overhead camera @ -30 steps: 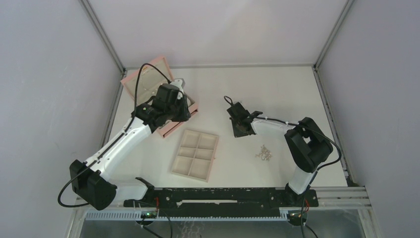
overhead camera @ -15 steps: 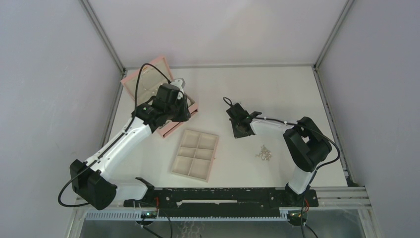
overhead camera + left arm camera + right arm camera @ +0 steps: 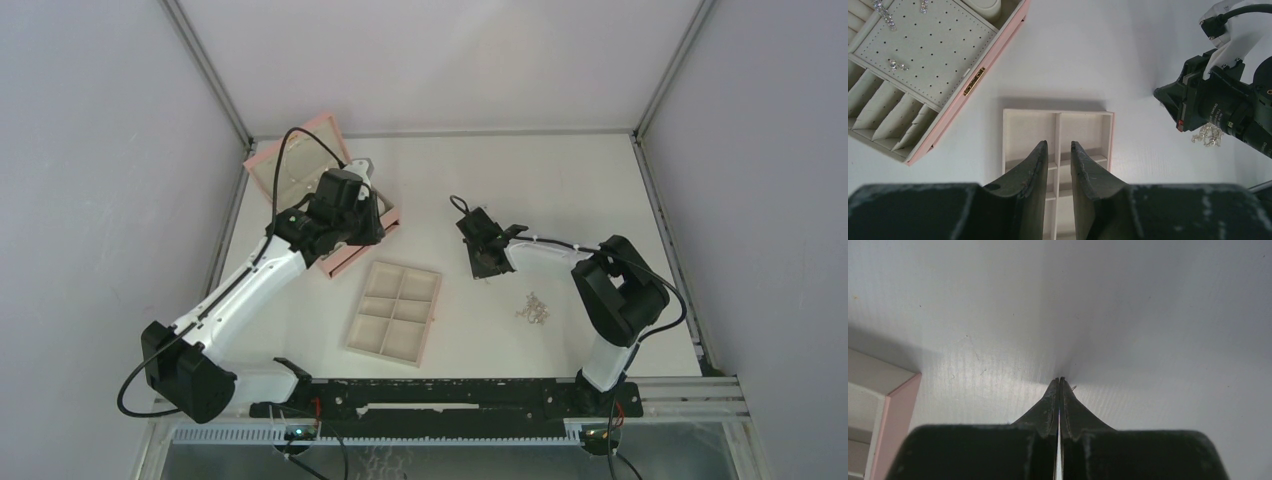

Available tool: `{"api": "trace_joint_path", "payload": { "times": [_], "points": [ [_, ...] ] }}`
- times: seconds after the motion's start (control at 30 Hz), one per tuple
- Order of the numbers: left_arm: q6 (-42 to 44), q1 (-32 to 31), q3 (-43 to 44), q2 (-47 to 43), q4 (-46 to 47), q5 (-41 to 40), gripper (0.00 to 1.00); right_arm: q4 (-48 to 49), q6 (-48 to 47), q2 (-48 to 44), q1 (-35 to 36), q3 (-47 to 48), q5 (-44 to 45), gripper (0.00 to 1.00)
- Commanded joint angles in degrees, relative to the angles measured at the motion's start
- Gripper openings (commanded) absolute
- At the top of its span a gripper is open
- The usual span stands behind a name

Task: Organize the mixed jewelry
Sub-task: Pick up the jewelry from the center of the board.

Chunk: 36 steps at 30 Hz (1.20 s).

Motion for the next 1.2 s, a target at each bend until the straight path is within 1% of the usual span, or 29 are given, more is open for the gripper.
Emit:
{"api": "trace_joint_path", "payload": {
  "times": [0.0, 0.1, 0.2, 0.33, 0.4, 0.47, 0.5, 0.6, 0.67, 0.73, 0.87, 1.0, 1.17],
  "points": [
    [-0.1, 0.19, -0.59, -0.87, 1.02, -1.62, 0.28, -0.67, -0.58, -2.13, 0.27, 1.85, -0.09, 0.0],
    [0.37, 0.31, -0.13, -0.89, 0.57, -2.22, 0.28, -1.75, 0.89, -4.28, -1.27, 1.84, -3.41, 0.0],
    [0.85, 0.89, 0.74, -0.88, -0.38, -2.85, 0.28, -2.42, 4.17, -7.79, -5.11, 1.76, -11.24, 0.0],
    [1.01, 3.15, 1.86, -1.41, -1.53, -1.11, 0.28, 0.4, 10.9, -12.99, -13.45, 0.72, -29.35, 0.0],
    [0.85, 5.2, 1.82, -2.13, -1.41, 1.14, 0.28, 1.44, 14.82, -15.01, -16.97, 0.67, -36.75, 0.0],
    [0.62, 7.37, 1.43, -2.87, -1.09, 3.58, 0.28, 2.8, 18.93, -16.52, -19.88, 0.51, -42.29, 0.0],
    [0.58, 8.79, 1.26, -3.16, -0.95, 5.9, 0.28, 4.49, 21.23, -17.03, -21.21, 0.1, -46.16, 0.0],
    [0.48, 10.83, 0.69, -3.75, -0.66, 9.31, 0.28, 12.44, 29.17, -18.21, -24.35, -1.91, -57.0, 0.0],
    [0.63, 11.36, 0.38, -4.2, -0.66, 10.34, 0.28, 18.48, 33.53, -18.72, -25.18, -2.98, -62.45, 0.0],
    [0.74, 11.74, 0.16, -4.58, -0.66, 10.9, 0.28, 24.5, 37.57, -18.22, -25.07, -3.19, -67.75, 0.0],
    [0.77, 13.75, -0.45, -5.67, -0.19, 12.75, 0.28, 37.86, 42.67, -16.29, -23.64, -3.19, -77.75, 0.0],
    [0.12, 18.12, -1.53, -6.62, 0.34, 16.95, 0.28, 50.56, 48.61, -13.88, -21.32, -3.15, -83.07, 0.0],
    [-0.72, 22.36, -2.88, -9.03, 0.75, 19.9, 0.28, 72.6, 62.4, -9.34, -17.52, -2.52, -86.49, 0.0]
  ]
}}
